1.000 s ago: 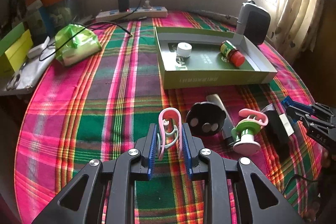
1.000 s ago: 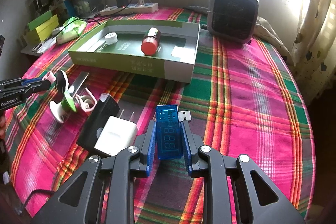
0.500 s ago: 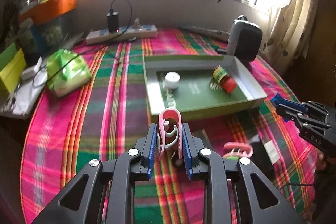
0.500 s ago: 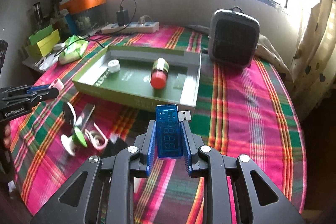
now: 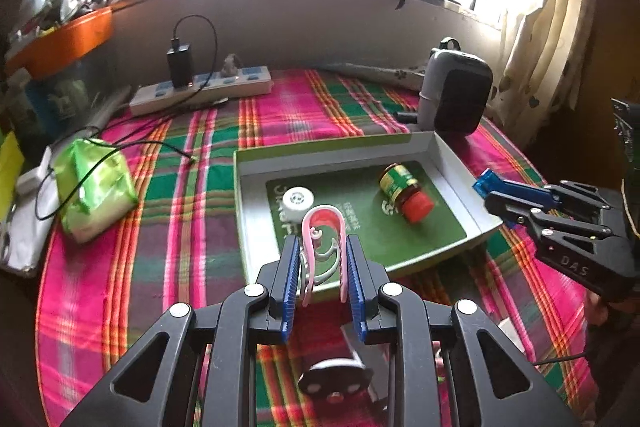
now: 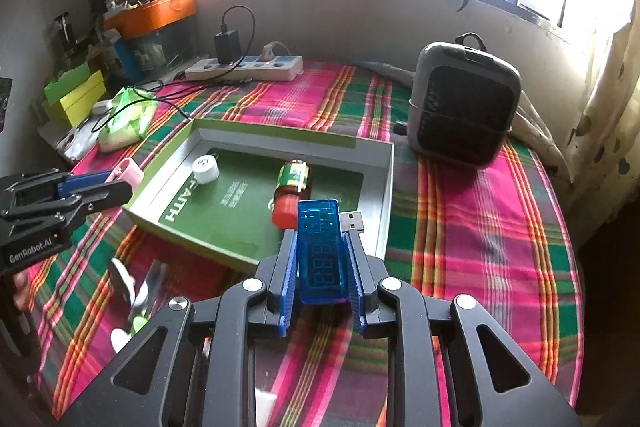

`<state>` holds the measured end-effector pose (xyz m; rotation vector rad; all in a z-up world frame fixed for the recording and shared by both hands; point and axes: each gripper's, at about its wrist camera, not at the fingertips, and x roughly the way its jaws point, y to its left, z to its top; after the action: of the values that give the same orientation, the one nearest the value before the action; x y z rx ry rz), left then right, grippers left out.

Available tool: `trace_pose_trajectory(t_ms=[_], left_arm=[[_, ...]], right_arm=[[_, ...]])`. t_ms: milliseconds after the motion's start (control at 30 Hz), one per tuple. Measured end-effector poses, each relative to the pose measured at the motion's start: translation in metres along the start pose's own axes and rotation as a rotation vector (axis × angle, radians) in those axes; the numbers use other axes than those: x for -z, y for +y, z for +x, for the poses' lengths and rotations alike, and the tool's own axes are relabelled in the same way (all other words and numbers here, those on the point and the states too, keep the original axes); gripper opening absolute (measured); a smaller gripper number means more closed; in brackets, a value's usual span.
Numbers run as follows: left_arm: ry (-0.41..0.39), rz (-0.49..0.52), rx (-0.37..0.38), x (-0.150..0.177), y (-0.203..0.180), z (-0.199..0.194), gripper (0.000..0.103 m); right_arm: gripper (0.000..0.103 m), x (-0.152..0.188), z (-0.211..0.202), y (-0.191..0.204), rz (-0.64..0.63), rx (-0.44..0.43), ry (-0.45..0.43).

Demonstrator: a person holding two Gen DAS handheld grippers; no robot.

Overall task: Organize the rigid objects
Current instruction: 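Carry the pink clip with the left gripper while the right gripper carries the USB tester into the box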

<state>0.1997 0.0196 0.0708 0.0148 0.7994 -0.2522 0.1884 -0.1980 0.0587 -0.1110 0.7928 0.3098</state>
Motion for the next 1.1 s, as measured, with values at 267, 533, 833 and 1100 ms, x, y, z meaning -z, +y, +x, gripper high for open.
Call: trace_pose_trajectory(t_ms=[267,533,833,1100], left_arm=[[0.02,0.009,0.012,-0.015,-0.005,0.022,0.022],[0.059,0.011,0.032,-0.022,-0.012,0.048,0.022],[0.095,0.006,0.023,-0.022,-0.009,0.069,0.022],[0.115,0.0,0.009,-0.02,-0.005,0.08,0.022]], right_arm=[[0.024,-0.016,0.019,-0.006,-0.002,0.008,0.022],[0.024,-0.029,0.045,-0.01,-0.006,0.013,0.059],[0.025,-0.035,0.07,-0.013,0.001,0.02,0.097],[0.025,-0.037,0.082,-0.013,-0.01,0.014,0.115]])
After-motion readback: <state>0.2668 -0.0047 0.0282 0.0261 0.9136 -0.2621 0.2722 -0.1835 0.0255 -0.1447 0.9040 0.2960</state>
